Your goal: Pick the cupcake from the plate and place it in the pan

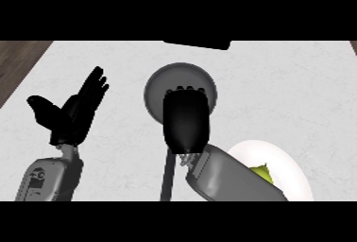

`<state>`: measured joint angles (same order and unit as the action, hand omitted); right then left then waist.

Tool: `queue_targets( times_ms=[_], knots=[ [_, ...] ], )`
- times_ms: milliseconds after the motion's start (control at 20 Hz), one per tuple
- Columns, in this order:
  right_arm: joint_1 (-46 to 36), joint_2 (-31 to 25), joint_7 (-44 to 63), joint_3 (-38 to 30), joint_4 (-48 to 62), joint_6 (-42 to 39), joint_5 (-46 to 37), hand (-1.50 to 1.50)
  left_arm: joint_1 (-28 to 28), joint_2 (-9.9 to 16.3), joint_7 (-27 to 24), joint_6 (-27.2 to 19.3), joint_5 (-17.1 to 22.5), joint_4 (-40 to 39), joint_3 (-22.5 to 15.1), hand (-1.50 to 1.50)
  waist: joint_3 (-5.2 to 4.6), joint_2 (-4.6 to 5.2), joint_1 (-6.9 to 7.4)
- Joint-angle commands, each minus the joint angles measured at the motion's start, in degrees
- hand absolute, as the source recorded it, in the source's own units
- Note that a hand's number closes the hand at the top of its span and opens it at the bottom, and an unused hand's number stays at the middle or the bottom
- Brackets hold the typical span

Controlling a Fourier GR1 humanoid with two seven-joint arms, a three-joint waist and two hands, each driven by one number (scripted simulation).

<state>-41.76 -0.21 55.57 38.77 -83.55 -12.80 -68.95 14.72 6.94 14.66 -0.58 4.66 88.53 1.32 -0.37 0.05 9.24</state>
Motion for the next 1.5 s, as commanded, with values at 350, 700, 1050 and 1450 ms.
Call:
queue_targets(
  times_ms=[350,700,1050,1450],
  knots=[
    [-20.2,0.2,19.6,0.4,8.4,4.4,7.0,1.50,1.9,0.1,0.7,0.3,0.2,-0.9,0.0,0.00,0.03,0.38,0.68],
    [-25.8,0.2,22.6,-1.0,16.8,12.8,8.7,1.50,3.2,-0.4,1.2,-2.0,-0.7,-1.6,0.9,0.00,0.16,0.75,-1.89],
    [-24.5,0.2,20.0,-1.8,23.2,22.2,8.8,1.50,0.5,0.9,0.2,-1.5,0.8,-0.1,3.3,0.00,0.30,0.52,-4.80],
    [-21.2,0.2,6.6,-3.6,33.2,33.5,12.9,1.50,-1.2,2.0,0.7,-2.4,0.2,1.5,4.5,0.00,0.36,0.55,-6.42]
  ],
)
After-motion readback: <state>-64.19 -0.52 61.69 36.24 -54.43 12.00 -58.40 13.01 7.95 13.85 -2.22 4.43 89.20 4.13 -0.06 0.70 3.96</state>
